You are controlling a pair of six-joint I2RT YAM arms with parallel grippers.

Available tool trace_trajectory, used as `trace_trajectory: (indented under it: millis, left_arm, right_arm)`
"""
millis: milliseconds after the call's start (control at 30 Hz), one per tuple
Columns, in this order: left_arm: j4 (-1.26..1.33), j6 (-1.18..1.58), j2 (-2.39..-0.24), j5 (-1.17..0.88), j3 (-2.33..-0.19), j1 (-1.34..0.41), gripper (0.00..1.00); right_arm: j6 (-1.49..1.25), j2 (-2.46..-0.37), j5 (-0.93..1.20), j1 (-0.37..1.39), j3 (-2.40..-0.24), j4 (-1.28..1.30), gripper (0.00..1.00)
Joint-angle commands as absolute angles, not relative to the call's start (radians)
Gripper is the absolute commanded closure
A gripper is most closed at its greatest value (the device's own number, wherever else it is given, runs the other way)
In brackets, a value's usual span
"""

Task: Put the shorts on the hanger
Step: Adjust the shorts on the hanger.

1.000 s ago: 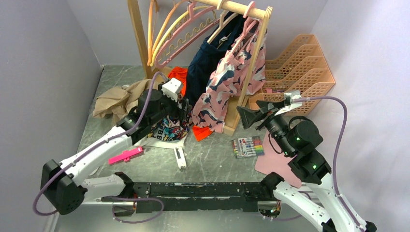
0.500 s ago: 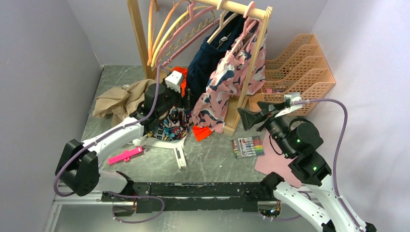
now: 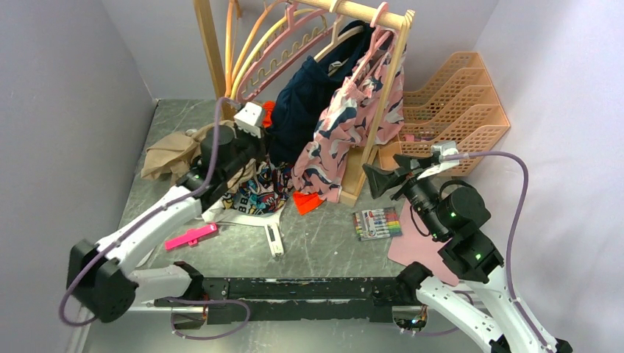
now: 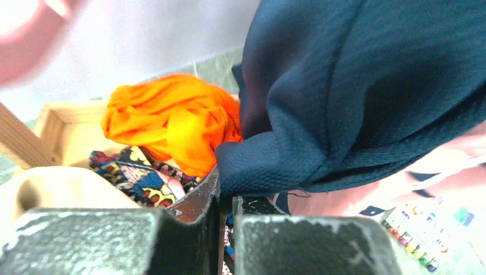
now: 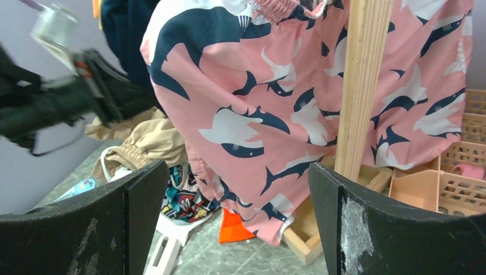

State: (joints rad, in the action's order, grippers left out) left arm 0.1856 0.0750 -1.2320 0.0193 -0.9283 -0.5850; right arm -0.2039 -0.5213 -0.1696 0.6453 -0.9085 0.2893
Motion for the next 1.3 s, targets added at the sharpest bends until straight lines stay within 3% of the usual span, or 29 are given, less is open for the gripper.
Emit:
trace_trajectory:
  millis: [0, 200, 400, 433, 533, 600, 667, 733, 933, 1267]
  left_arm:
    - [-0.011, 0.075, -1.099, 0.072, -1.058, -0.577, 0.93]
    - [-0.189, 0.169, -1.064, -0.054, -1.138, -0.577, 0.93]
    - [-0.178, 0.226, -1.022, -0.081, -0.978, -0.578, 0.91]
    - [-0.172, 0.218, -1.022, -0.068, -0.951, -0.577, 0.84]
    - [-0.194, 0.200, -1.057, -0.004, -0.920, -0.577, 0.48]
    - [-0.206, 0.191, -1.083, 0.058, -0.917, -0.579, 0.30]
    - [-0.232, 0.184, -1.118, 0.143, -0.938, -0.585, 0.13]
    - [-0.262, 0.180, -1.155, 0.245, -0.960, -0.605, 0.02]
    - [-0.319, 0.228, -1.227, 0.586, -0.971, -0.716, 0.01]
    - [-0.374, 0.283, -1.310, 0.828, -0.968, -0.812, 0.01]
  right_arm:
    - [-0.162, -0.529, -0.189, 0.643, -0.920, 0.256, 0.04]
    - [-0.165, -0.566, -0.170, 0.643, -0.927, 0.226, 0.04]
    - [-0.197, -0.578, -0.143, 0.644, -0.902, 0.196, 0.04]
    - [-0.200, -0.582, -0.141, 0.643, -0.900, 0.194, 0.04]
    - [-0.205, -0.591, -0.132, 0.644, -0.890, 0.188, 0.04]
    - [-0.208, -0.597, -0.126, 0.643, -0.882, 0.182, 0.04]
    - [-0.216, -0.605, -0.117, 0.643, -0.877, 0.177, 0.04]
    - [-0.220, -0.616, -0.103, 0.644, -0.873, 0.176, 0.04]
    - [-0.195, -0.674, -0.075, 0.644, -0.911, 0.207, 0.04]
    - [-0.211, -0.685, -0.112, 0.644, -0.905, 0.167, 0.05]
